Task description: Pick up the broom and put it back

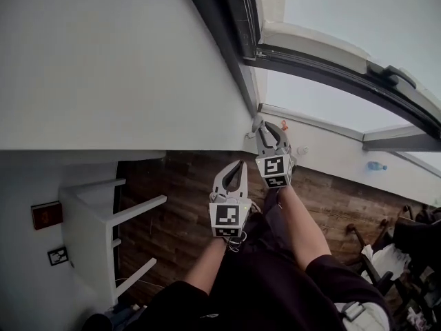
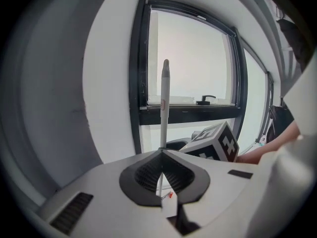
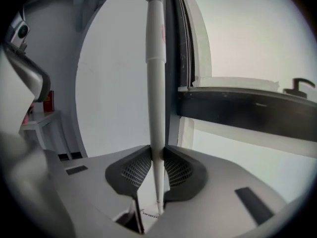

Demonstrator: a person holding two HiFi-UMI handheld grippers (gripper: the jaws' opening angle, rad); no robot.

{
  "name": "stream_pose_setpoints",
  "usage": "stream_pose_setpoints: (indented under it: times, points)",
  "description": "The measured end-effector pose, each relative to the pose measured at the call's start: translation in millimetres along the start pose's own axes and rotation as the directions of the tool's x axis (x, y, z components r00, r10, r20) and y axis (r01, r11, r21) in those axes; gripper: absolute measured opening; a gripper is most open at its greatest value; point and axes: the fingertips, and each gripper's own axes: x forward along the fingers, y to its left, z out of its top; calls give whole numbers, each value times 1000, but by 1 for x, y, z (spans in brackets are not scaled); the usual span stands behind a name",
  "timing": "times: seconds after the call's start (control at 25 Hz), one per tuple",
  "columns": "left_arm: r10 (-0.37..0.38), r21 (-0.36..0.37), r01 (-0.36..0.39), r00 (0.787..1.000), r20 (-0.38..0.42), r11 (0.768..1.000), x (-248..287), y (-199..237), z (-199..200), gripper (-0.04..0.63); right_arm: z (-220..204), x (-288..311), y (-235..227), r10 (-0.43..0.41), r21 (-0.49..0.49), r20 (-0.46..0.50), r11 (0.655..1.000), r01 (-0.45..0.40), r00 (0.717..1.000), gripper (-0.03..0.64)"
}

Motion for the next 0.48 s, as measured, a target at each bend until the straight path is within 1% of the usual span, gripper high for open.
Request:
stream_pose_setpoints:
  times: [0.12,0.24,0.36,0.48]
  points:
    - [24,-18,-23,999,46,1000,-32,3,5,2,28,-30,12,-2,-17,53,1000,3,999,92]
    - [44,-41,-40,996,77,998,-63,9,9,2,56,-67,26,-15,-1,95,1000,15,995,91]
    - [25,-39,-21,993,119,999,-90,7,18,2,75,-107,42,-35,28,111,999,32,993,91]
    - [16,-48,-7,984,180,999,-116,2,27,2,84,-147,60,-24,43,106,999,20,994,91]
